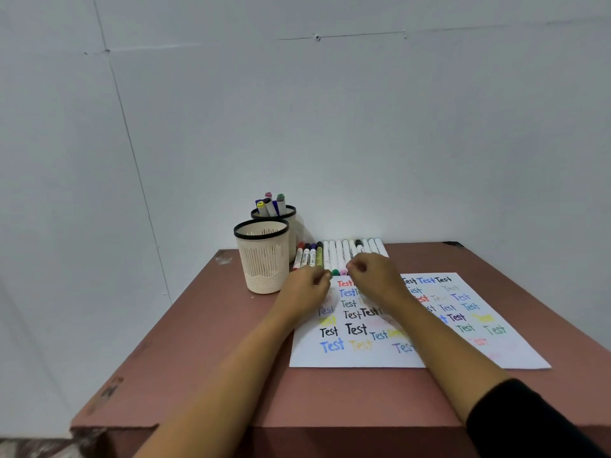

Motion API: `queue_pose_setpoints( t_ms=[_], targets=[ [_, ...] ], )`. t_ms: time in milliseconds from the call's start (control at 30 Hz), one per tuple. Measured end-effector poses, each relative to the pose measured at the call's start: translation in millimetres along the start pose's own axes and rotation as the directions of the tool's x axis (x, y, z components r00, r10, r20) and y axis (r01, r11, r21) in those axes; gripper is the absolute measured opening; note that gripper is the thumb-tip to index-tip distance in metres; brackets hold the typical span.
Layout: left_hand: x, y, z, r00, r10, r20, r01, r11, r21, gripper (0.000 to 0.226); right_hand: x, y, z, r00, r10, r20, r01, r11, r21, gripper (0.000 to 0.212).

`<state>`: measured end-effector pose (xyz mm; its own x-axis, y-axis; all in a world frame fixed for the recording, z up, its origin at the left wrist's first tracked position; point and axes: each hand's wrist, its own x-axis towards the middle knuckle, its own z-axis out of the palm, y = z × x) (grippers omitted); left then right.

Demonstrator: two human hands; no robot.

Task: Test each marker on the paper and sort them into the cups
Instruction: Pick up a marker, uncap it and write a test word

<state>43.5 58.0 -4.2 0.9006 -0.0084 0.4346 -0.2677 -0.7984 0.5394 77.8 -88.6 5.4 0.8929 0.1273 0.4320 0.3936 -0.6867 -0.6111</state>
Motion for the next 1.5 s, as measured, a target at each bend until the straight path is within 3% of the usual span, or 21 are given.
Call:
queue_pose_setpoints(
  t_ms=[200, 367, 433, 567, 733, 933, 1067, 1133, 1267, 1367, 1500],
  targets=[
    [-3.6, -10.1, 0.6, 0.993, -0.106, -0.043, 0.102, 0.991, -0.089, 0.028, 29.1, 16.5, -31.9, 0.989, 0.140, -0.049, -0.142, 0.988, -0.064, 0.025],
    [-1.4, -13.8, 1.8, 0.984, -0.159, -0.079, 0.144, 0.976, -0.161, 0.028, 49.2, 54.7, -40.7, 0.929, 0.368, -0.042, -0.370, 0.924, -0.093, 0.017],
    [-1.5, -15.8, 2.0, 0.984, -0.158, -0.083, 0.143, 0.977, -0.160, 0.027, 51.6, 62.0, -39.9, 0.912, 0.409, -0.025, -0.410, 0.908, -0.088, 0.025],
    [0.1, -19.6, 2.7, 0.983, -0.161, -0.088, 0.146, 0.976, -0.160, 0.028, 55.0, 64.9, -33.8, 0.915, 0.402, 0.029, -0.393, 0.906, -0.158, 0.034],
    [2.4, -19.3, 3.6, 0.986, -0.142, -0.089, 0.128, 0.981, -0.147, 0.027, 59.3, 59.6, -27.4, 0.921, 0.371, 0.118, -0.311, 0.884, -0.350, 0.029],
    [1.1, -18.4, 3.5, 0.989, -0.131, -0.070, 0.119, 0.981, -0.153, 0.027, 61.0, 61.5, -17.4, 0.925, 0.374, 0.072, -0.321, 0.867, -0.382, 0.031],
    [-2.4, -15.5, 3.5, 0.996, -0.088, -0.035, 0.083, 0.988, -0.129, 0.027, 56.8, 63.7, -17.5, 0.917, 0.388, -0.086, -0.398, 0.894, -0.208, 0.029],
    [-3.1, -14.7, 3.9, 0.998, -0.060, -0.018, 0.058, 0.994, -0.093, 0.028, 56.4, 62.4, -21.1, 0.904, 0.386, -0.184, -0.406, 0.910, -0.087, 0.013],
    [-2.4, -14.7, 4.3, 0.999, -0.033, -0.041, 0.031, 0.998, -0.064, 0.028, 51.9, 52.3, -32.2, 0.884, 0.325, -0.337, -0.285, 0.945, 0.163, 0.012],
    [-1.0, -16.2, 5.8, 0.998, 0.013, -0.068, -0.015, 1.000, -0.018, 0.028, 40.4, 34.3, -41.0, 0.870, 0.317, -0.378, -0.180, 0.918, 0.354, 0.007],
    [-2.1, -19.2, 7.2, 0.990, 0.075, -0.121, -0.077, 0.997, -0.012, 0.031, 16.9, 10.2, -46.0, 0.909, 0.281, -0.308, -0.065, 0.824, 0.563, 0.014]
  ],
)
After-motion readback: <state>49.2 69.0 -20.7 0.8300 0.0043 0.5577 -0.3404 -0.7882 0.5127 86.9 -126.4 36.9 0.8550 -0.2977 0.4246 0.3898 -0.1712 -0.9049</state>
